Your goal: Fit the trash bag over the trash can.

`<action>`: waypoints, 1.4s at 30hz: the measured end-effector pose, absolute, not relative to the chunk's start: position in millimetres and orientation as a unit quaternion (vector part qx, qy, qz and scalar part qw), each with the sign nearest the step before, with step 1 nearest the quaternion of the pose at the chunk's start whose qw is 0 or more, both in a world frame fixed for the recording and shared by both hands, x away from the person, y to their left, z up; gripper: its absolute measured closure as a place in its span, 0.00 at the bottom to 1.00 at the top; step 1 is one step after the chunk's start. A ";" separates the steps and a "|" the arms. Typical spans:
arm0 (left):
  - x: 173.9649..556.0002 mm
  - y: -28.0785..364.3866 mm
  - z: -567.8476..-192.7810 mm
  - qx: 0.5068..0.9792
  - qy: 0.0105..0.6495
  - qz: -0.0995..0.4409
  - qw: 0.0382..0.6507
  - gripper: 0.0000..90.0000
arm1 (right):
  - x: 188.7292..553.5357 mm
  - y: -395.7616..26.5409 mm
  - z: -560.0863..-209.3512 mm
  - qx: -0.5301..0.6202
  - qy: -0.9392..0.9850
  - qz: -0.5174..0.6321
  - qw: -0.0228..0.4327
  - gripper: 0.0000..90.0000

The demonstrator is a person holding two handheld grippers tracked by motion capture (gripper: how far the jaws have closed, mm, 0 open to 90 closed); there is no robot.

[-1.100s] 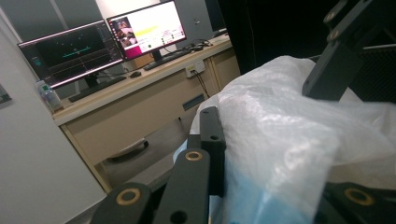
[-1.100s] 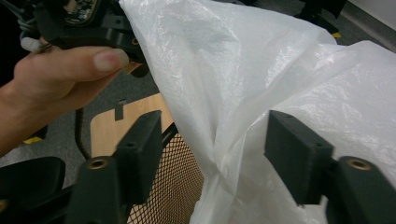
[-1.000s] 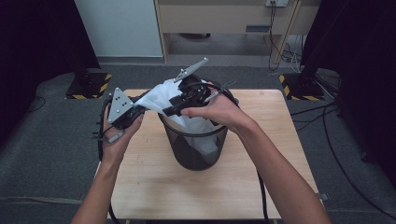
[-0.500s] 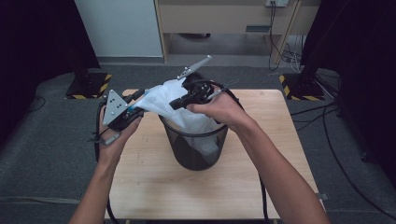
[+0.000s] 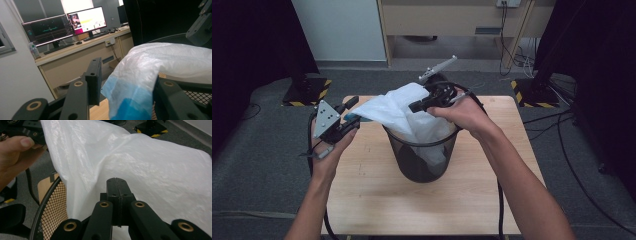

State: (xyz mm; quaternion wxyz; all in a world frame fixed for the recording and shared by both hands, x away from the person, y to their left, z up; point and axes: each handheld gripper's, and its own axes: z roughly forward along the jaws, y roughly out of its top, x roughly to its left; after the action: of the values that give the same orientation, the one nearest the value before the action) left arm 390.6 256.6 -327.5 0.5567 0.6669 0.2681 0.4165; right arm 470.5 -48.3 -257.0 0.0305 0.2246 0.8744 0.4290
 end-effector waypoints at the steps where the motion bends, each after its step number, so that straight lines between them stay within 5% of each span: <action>1: 390.6 256.8 -327.4 0.667 0.267 0.416 0.557 0.67 | 470.9 -50.0 -256.7 0.227 0.874 0.429 0.031 1.00; 6: 391.6 252.5 -325.1 0.670 0.261 0.416 0.556 0.69 | 468.9 -49.6 -254.7 0.222 0.869 0.441 0.029 0.98; 13: 395.1 247.0 -318.7 0.674 0.258 0.418 0.552 0.72 | 462.1 -37.2 -253.9 0.196 0.868 0.456 0.036 0.71; 25: 399.3 234.8 -310.3 0.684 0.248 0.414 0.548 0.72 | 453.8 -14.2 -252.0 0.167 0.865 0.472 0.038 0.40; 36: 402.5 227.8 -306.8 0.687 0.245 0.412 0.546 0.74 | 452.2 3.4 -255.6 0.164 0.866 0.472 0.031 0.29; 39: 402.0 226.3 -305.1 0.687 0.242 0.412 0.548 0.74 | 451.8 5.8 -255.9 0.161 0.867 0.470 0.038 0.36; 40: 401.1 225.1 -303.9 0.686 0.239 0.412 0.549 0.74 | 452.4 6.1 -256.1 0.166 0.868 0.467 0.042 0.49; 41: 401.1 225.1 -303.9 0.686 0.239 0.412 0.549 0.74 | 452.4 6.1 -256.1 0.166 0.868 0.467 0.042 0.49; 42: 400.3 224.1 -303.6 0.687 0.237 0.412 0.550 0.74 | 454.6 5.8 -256.8 0.173 0.869 0.462 0.047 0.66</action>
State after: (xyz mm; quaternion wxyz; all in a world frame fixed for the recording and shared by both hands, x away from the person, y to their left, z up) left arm 400.3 224.1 -303.6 0.5499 0.6865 0.2373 0.4122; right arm 454.6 5.8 -256.8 0.0471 0.1730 0.8685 0.4621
